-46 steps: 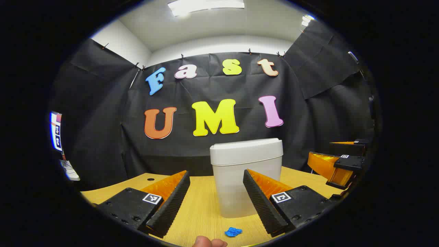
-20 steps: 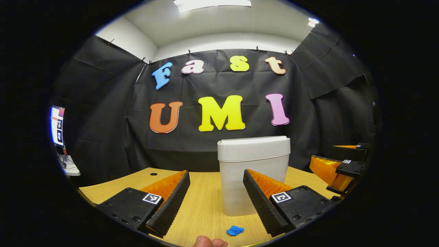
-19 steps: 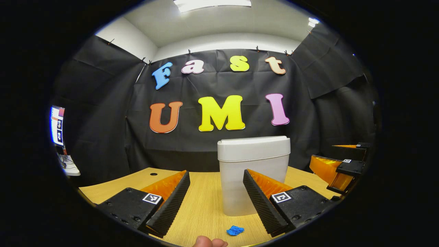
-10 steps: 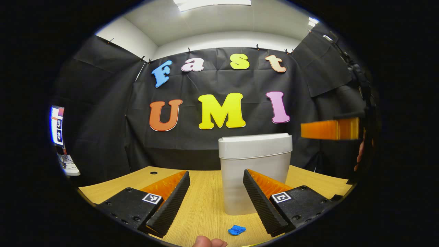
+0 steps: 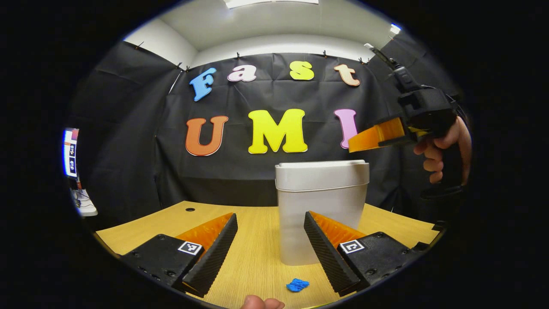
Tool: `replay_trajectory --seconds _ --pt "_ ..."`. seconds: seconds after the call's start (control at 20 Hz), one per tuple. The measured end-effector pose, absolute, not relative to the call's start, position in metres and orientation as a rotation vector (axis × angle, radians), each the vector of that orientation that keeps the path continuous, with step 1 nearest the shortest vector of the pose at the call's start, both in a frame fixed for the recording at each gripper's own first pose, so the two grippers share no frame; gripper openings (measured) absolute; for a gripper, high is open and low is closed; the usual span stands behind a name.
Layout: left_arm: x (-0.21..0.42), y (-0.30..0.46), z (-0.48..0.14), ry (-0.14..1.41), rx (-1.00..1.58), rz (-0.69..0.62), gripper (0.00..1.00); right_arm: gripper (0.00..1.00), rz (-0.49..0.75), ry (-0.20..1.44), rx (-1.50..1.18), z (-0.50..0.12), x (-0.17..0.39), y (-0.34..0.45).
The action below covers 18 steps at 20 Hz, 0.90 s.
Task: Press the lid of the desktop garbage bin to open it, pick up the crumpled paper on the desktop and throw it into the bin, then pick up the pop can on the desktop and drop it into the bin, and finally close the garbage bin lid.
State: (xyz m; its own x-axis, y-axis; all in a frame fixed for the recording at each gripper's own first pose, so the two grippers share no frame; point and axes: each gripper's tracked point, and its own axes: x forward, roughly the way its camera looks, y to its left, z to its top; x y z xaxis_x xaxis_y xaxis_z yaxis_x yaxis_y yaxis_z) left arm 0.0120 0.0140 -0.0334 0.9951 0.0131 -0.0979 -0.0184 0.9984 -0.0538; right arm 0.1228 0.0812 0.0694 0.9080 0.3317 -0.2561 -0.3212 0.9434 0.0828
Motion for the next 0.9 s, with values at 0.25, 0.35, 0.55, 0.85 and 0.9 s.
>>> replay_trajectory --seconds 0.25,0.35,0.55,0.85,0.9 --pt "0.016 0.011 -0.048 0.141 -0.068 -0.008 1.00 0.01 0.324 0.360 0.030 0.056 0.153 0.084" --pt "0.017 0.014 -0.053 0.159 -0.077 -0.008 1.00 0.01 0.331 0.408 0.036 0.050 0.159 0.084" --pt "0.020 0.032 -0.057 0.164 -0.085 0.026 1.00 0.01 0.321 0.453 0.049 0.044 0.163 0.079" --pt "0.021 0.040 -0.063 0.186 -0.113 0.045 1.00 0.01 0.383 0.470 0.112 0.050 0.159 0.080" --pt "0.021 0.040 -0.062 0.187 -0.117 0.044 1.00 0.00 0.373 0.455 0.114 0.055 0.159 0.077"
